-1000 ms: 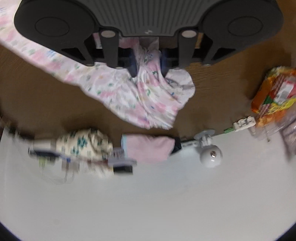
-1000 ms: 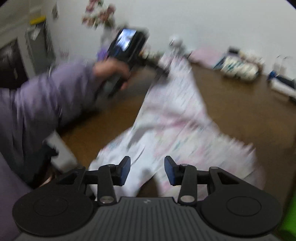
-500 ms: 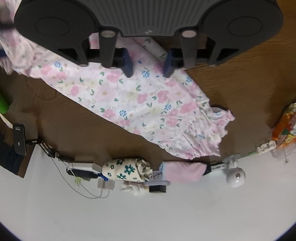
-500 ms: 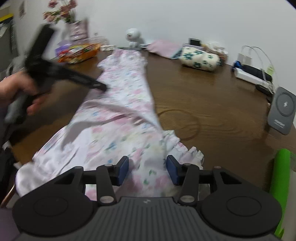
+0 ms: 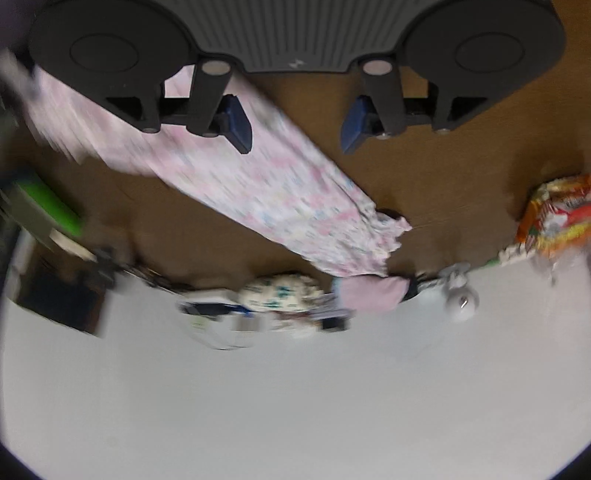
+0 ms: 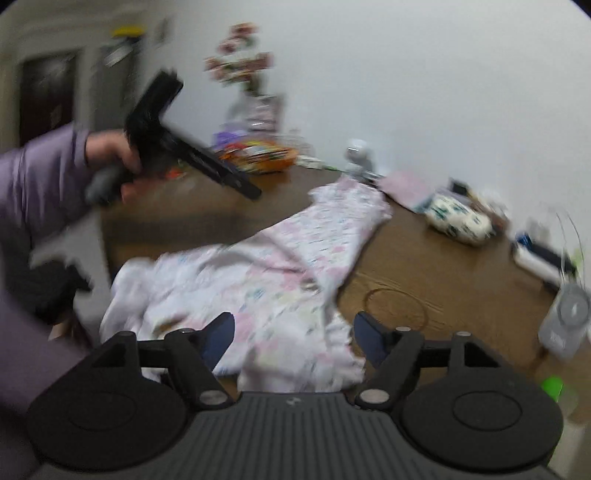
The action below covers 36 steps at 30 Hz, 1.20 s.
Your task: Fold clothes
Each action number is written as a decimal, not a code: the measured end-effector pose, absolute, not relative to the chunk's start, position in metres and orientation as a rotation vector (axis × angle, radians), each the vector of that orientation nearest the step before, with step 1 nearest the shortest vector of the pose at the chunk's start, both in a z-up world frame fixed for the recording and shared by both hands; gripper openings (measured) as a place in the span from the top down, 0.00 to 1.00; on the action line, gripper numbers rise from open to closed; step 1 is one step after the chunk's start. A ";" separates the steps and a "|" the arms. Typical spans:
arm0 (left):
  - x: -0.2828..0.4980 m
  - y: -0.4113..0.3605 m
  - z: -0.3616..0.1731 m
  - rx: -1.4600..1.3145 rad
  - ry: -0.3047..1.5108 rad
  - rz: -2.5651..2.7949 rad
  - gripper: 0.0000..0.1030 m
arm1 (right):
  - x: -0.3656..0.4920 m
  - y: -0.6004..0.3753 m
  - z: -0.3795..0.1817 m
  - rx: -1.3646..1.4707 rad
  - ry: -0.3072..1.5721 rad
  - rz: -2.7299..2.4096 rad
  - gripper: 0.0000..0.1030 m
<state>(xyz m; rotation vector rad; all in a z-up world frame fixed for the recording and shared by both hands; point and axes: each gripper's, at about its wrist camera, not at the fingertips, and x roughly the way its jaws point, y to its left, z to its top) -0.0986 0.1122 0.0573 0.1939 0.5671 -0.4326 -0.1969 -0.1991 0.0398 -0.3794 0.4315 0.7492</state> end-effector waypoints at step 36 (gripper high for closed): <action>-0.172 0.045 0.026 0.033 0.569 -0.776 0.24 | -0.214 -0.208 0.006 -0.406 0.385 0.856 0.26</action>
